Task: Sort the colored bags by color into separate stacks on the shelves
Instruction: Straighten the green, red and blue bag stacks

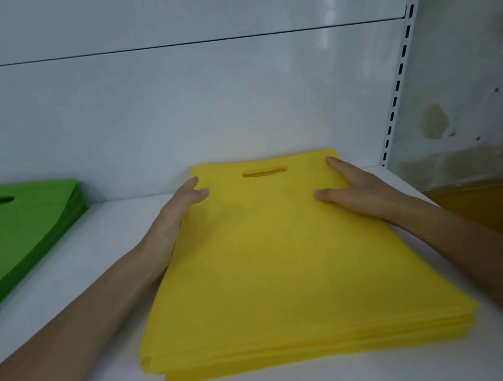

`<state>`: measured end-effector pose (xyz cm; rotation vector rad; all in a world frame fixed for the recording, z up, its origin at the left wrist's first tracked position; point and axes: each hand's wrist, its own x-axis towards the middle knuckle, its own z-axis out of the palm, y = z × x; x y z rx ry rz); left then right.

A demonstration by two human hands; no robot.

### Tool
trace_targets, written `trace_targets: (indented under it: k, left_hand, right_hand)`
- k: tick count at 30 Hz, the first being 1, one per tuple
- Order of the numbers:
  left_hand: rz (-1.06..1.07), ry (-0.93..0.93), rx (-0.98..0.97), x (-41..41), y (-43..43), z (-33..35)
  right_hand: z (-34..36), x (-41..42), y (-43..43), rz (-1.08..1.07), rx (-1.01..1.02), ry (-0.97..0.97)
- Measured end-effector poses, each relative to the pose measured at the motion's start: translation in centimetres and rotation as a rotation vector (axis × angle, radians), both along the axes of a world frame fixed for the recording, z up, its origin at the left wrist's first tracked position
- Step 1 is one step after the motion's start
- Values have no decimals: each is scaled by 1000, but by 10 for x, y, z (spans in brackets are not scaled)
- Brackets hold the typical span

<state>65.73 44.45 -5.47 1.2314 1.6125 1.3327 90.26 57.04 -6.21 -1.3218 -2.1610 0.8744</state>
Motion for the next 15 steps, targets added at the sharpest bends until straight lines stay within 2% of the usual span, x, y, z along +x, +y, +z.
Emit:
trace_targets:
  k: [2, 7, 11, 12, 15]
  left_hand:
    - [-76, 109, -48, 4, -2, -1]
    - [25, 159, -90, 14, -16, -6]
    - [110, 367, -98, 22, -28, 5]
    - [151, 447, -113, 18, -37, 10]
    - [218, 527, -189, 6, -74, 17]
  right_hand:
    - [-1, 0, 1, 32, 11, -31]
    - [-4, -1, 3, 53, -22, -25]
    - [9, 16, -4, 85, -260, 317]
    - [13, 24, -8, 75, -274, 323]
    - [20, 53, -29, -7, -163, 25]
